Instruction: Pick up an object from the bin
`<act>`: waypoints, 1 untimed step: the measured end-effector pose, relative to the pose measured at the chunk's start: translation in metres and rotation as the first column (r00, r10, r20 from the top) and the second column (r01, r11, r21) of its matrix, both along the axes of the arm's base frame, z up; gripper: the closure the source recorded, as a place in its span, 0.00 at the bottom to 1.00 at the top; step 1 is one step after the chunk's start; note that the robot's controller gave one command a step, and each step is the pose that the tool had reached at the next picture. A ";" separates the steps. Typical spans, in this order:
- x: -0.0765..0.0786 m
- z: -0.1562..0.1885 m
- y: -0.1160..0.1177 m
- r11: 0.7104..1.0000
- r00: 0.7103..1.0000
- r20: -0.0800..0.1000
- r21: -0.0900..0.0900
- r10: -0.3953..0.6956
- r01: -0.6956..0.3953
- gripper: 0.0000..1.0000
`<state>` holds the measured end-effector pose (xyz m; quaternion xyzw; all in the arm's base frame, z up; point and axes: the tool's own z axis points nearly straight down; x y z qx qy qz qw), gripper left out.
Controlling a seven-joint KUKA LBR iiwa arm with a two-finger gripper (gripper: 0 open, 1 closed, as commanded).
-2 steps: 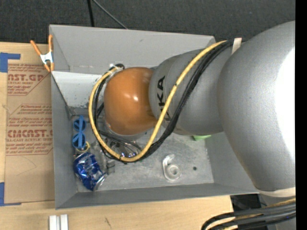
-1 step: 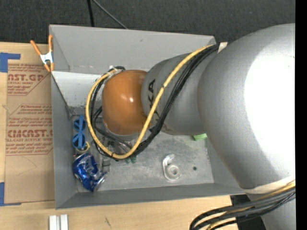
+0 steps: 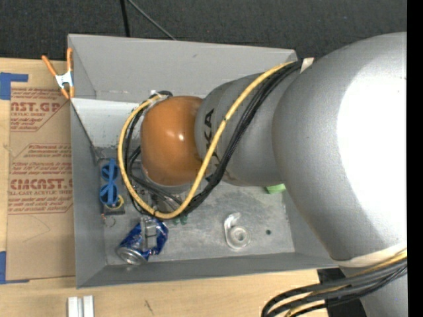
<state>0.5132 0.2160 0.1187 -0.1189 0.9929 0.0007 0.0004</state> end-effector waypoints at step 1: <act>-0.025 -0.050 -0.041 0.999 0.999 -0.002 -0.003 0.042 -0.042 0.00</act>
Offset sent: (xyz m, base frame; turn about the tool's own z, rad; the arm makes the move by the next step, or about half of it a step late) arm -0.0246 -0.0391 -0.0487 -0.0445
